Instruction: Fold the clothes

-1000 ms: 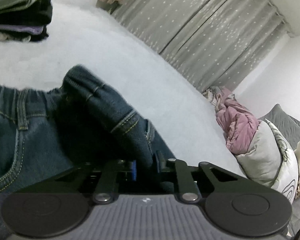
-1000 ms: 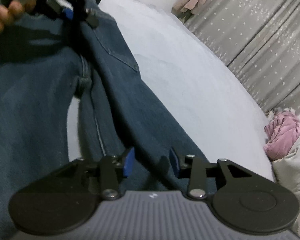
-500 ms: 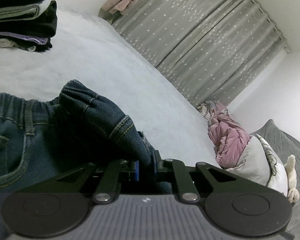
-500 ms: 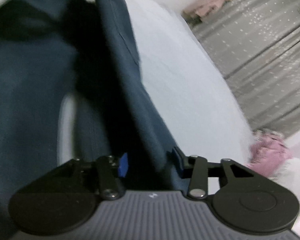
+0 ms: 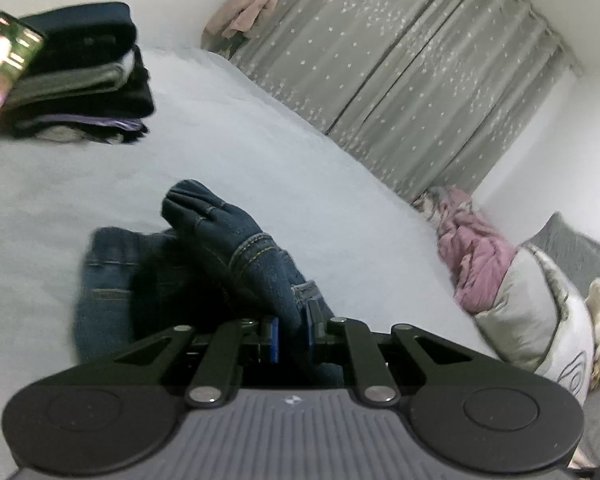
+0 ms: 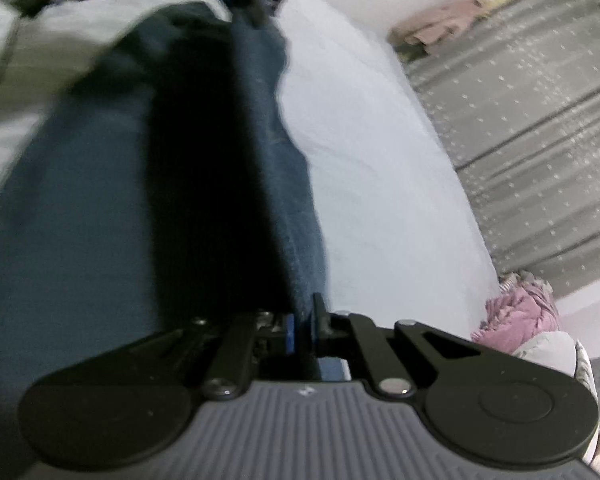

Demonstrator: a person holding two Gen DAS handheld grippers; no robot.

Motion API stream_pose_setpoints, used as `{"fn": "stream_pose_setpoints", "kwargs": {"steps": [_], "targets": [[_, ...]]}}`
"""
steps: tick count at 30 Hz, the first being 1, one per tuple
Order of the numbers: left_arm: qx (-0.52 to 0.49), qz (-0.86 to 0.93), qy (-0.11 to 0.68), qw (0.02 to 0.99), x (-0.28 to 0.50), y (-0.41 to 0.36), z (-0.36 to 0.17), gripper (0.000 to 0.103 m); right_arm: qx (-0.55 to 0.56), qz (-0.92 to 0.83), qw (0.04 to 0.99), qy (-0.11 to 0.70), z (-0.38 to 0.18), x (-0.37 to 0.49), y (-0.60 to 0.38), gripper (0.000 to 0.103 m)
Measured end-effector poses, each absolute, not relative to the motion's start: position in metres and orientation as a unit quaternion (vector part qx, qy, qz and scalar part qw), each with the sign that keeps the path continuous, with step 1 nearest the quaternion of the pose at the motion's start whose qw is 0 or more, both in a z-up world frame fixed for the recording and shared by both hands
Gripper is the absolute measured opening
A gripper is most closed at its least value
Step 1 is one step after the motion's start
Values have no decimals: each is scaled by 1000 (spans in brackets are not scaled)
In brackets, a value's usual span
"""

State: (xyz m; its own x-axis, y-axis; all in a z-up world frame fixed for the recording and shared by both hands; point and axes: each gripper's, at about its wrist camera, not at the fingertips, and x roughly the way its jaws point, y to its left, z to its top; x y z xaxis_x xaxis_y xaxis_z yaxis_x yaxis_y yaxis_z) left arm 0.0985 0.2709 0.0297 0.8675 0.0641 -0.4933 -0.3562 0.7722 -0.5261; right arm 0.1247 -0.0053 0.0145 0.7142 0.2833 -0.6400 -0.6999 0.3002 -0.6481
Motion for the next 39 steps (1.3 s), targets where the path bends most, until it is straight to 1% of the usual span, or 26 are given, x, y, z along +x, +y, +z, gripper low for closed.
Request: {"fn": "stream_pose_setpoints", "kwargs": {"steps": [2, 8, 12, 14, 16, 18, 20, 22, 23, 24, 27, 30, 32, 36, 39], "targets": [[-321, 122, 243, 907, 85, 276, 25, 12, -498, 328, 773, 220, 11, 99, 3, 2], [-321, 144, 277, 894, 55, 287, 11, 12, -489, 356, 756, 249, -6, 60, 23, 2], [-298, 151, 303, 893, 54, 289, -6, 12, -489, 364, 750, 257, -17, 49, 31, 3], [-292, 151, 313, 891, 56, 289, -13, 14, -483, 360, 752, 266, -28, 58, 29, 4], [-292, 151, 315, 890, 57, 291, -18, 18, -469, 356, 759, 279, -37, 55, 30, 6], [-295, 157, 313, 889, 57, 294, -19, 29, -461, 351, 767, 276, -41, 55, 29, 7], [-295, 172, 311, 887, 55, 297, -17, 35, -452, 342, 779, 269, -42, 52, 28, 10], [-291, 192, 303, 887, 52, 295, -10, 36, -447, 332, 789, 261, -42, 44, 26, 23], [-279, 205, 295, 891, 49, 290, -3, 42, -442, 326, 796, 254, -41, 41, 22, 35], [-263, 213, 287, 896, 46, 284, 6, 51, -441, 324, 797, 254, -42, 35, 29, 42], [-209, 210, 270, 916, 42, 258, 28, 60, -424, 307, 813, 255, -37, 31, 12, 42], [-156, 176, 277, 932, 41, 222, 39, 64, -409, 279, 829, 261, -38, 27, -19, 44], [-132, 151, 288, 936, 42, 199, 37, 65, -401, 267, 836, 265, -39, 26, -33, 46], [-79, 82, 320, 940, 45, 144, 26, 66, -381, 233, 852, 273, -39, 15, -64, 48], [-33, 39, 329, 943, 41, 106, 17, 66, -358, 193, 869, 282, -40, 11, -109, 48]]}}
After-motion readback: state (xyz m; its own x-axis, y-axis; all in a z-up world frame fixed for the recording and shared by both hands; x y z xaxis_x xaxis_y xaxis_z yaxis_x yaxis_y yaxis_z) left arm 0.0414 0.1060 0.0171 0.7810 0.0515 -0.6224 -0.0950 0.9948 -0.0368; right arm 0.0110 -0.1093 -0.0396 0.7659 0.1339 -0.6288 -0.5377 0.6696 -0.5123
